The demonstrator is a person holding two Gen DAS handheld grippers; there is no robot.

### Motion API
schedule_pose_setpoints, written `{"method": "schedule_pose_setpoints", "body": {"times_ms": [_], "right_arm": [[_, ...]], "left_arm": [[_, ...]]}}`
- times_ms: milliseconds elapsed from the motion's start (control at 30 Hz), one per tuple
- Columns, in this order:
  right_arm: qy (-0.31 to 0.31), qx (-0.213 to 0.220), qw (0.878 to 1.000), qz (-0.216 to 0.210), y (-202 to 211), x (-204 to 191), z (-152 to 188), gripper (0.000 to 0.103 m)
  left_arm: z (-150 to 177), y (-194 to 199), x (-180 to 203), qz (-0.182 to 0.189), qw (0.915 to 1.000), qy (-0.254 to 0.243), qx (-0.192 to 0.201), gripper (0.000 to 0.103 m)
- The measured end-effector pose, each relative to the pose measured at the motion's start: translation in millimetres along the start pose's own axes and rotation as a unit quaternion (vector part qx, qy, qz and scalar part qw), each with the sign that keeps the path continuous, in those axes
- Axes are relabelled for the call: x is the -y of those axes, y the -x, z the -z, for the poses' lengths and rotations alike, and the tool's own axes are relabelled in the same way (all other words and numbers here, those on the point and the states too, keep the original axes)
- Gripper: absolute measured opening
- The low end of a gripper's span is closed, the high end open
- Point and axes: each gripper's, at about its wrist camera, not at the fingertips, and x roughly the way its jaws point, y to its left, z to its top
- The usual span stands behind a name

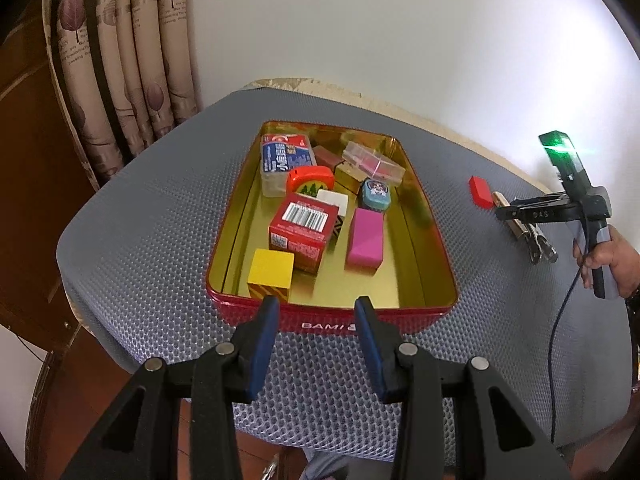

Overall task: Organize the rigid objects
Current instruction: 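Grasp the gold striped tube with the right gripper and lift it, then lower the gold tube into the tin and open the right gripper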

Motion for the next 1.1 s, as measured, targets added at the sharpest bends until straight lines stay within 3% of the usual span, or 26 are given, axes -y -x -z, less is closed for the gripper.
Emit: {"method": "schedule_pose_setpoints", "body": {"times_ms": [167, 233, 400, 567, 733, 800, 933, 1100], "right_arm": [[-0.011, -0.004, 1.0, 0.011, -5, -8, 4, 0.041], [-0.023, -0.001, 1.0, 0.015, -2, -7, 7, 0.026], [-0.055, 0.035, 0.998, -0.007, 35, -16, 28, 0.026], [-0.111, 0.084, 0.984, -0.11, 86, -34, 43, 0.026], [-0.121, 0.101, 0.962, -0.223, 110, -87, 22, 0.026], [-0.113, 0.099, 0.959, -0.241, 109, -109, 12, 0.026], [-0.108, 0.083, 0.96, -0.244, 88, -148, -5, 0.026], [-0.116, 0.067, 0.969, -0.207, 65, -170, -15, 0.026]], "left_arm": [[1, 0, 1, -0.005, 1.0, 0.001, 0.0, 0.04], [0, 2, 0, -0.009, 1.0, 0.002, 0.004, 0.04], [-2, 7, -7, -0.016, 0.9996, 0.019, 0.015, 0.04], [-4, 9, -13, -0.02, 0.9992, 0.032, 0.016, 0.04], [-3, 9, -19, -0.026, 0.9985, 0.045, 0.013, 0.04], [-4, 11, -21, -0.03, 0.9982, 0.049, 0.019, 0.04], [-5, 15, -25, -0.036, 0.9976, 0.053, 0.026, 0.04], [-6, 13, -27, -0.033, 0.9977, 0.055, 0.021, 0.04]]}}
